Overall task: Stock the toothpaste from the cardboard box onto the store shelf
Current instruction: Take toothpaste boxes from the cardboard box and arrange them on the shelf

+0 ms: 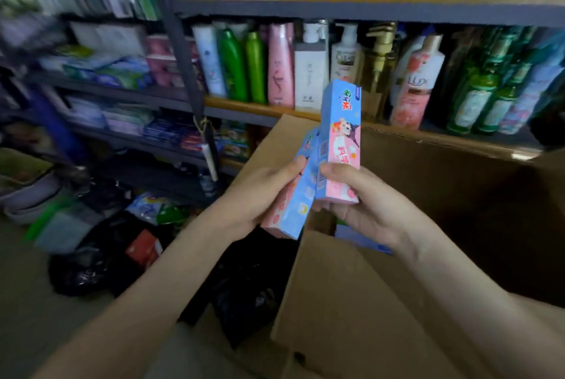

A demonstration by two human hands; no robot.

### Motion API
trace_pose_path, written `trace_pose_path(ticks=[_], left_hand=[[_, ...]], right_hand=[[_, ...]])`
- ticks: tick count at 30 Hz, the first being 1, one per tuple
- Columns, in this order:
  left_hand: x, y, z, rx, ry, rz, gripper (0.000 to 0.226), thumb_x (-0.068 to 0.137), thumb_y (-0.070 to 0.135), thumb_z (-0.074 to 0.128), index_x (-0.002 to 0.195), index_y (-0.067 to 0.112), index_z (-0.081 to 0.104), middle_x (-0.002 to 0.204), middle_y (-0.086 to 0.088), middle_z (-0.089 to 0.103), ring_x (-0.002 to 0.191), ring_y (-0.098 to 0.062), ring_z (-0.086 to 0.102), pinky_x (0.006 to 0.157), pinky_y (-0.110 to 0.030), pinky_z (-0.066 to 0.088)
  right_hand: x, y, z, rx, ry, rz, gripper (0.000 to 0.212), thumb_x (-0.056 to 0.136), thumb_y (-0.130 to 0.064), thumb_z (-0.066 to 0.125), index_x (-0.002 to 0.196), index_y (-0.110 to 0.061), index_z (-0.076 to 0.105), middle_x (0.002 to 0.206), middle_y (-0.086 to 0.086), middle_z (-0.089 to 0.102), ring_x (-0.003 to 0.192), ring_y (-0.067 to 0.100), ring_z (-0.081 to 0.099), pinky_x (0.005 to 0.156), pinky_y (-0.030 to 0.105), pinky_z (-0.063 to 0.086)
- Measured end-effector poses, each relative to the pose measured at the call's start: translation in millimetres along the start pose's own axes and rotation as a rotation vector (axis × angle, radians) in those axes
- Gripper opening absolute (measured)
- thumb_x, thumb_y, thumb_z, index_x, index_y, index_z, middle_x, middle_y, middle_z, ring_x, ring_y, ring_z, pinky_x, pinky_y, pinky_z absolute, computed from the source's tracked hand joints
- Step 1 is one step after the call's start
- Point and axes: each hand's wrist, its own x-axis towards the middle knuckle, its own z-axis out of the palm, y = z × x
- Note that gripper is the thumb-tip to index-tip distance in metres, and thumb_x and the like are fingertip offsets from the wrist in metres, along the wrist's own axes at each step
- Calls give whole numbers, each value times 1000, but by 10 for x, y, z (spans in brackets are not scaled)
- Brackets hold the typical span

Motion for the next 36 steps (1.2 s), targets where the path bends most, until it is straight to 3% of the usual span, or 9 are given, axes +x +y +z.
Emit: trace_pose_path(ticks=[2, 6, 9, 12, 15, 22, 25, 33, 36], left_hand=[[-104, -27, -173, 7, 124, -17, 34, 85, 46, 57, 86, 15, 68, 76, 1, 74, 63, -9, 67, 58, -19, 50], [-217, -63, -582, -6, 313, -117, 37, 90, 51, 57, 86, 16, 66, 64, 2, 66, 56, -13, 61, 55, -23, 44], [-271, -142, -994, -18, 393, -127, 41, 93, 52, 53, 98, 14, 66, 84, -10, 70, 69, -22, 63, 69, -33, 47], [-341, -234, -1473, -44, 448, -104, 44, 96, 46, 50, 115, 8, 63, 102, -14, 72, 82, -25, 67, 76, -36, 51], [-405, -291, -2047, -151, 440, -68, 35, 100, 37, 47, 111, 8, 64, 95, -7, 74, 84, -20, 70, 79, -37, 55], [-497, -309, -3471, -151, 469, -74, 32, 99, 31, 50, 113, 7, 65, 105, -10, 73, 92, -24, 69, 82, -39, 54], [-492, -327, -3974, -130, 492, -94, 27, 98, 29, 52, 109, 8, 64, 104, -11, 72, 91, -24, 68, 86, -43, 53], [-288, -297, -5059, -307, 560, -79, 42, 100, 49, 37, 100, 17, 65, 86, -6, 70, 77, -21, 66, 69, -33, 53], [-155, -271, -5492, -387, 540, -30, 44, 94, 57, 43, 102, 20, 66, 80, -2, 73, 67, -15, 69, 52, -24, 50]], right_hand=[[93, 105, 169, -82, 18, 35, 41, 82, -10, 63, 122, -3, 56, 119, 13, 66, 105, 24, 65, 85, 33, 54], [347, 243, 437, -229, 127, 104, 31, 89, -8, 58, 121, -6, 59, 108, 8, 72, 96, 21, 67, 92, 37, 51], [598, 415, 700, -211, 95, 149, 18, 91, -7, 56, 109, -7, 62, 79, 0, 73, 68, 12, 68, 60, 28, 57], [919, 678, 1080, -220, 78, 142, 30, 90, -8, 58, 119, -5, 57, 94, 4, 73, 76, 14, 70, 58, 24, 54], [1339, 966, 1520, -183, 99, 115, 39, 89, -9, 60, 127, -12, 52, 112, 6, 70, 90, 17, 70, 67, 28, 57], [2298, 1597, 2539, -265, 30, 103, 32, 95, -19, 55, 126, -19, 58, 112, 4, 71, 100, 22, 68, 84, 36, 55], [2601, 1787, 2866, -207, -3, 112, 29, 95, -17, 53, 124, -18, 60, 109, 4, 72, 91, 18, 71, 69, 27, 57], [3611, 2178, 3494, -302, -127, 135, 27, 93, -14, 56, 118, -19, 63, 104, 4, 73, 85, 14, 71, 69, 23, 54], [4133, 2368, 3714, -420, -156, 118, 30, 90, -25, 64, 119, -33, 65, 124, 11, 60, 99, 15, 68, 81, 27, 53]])
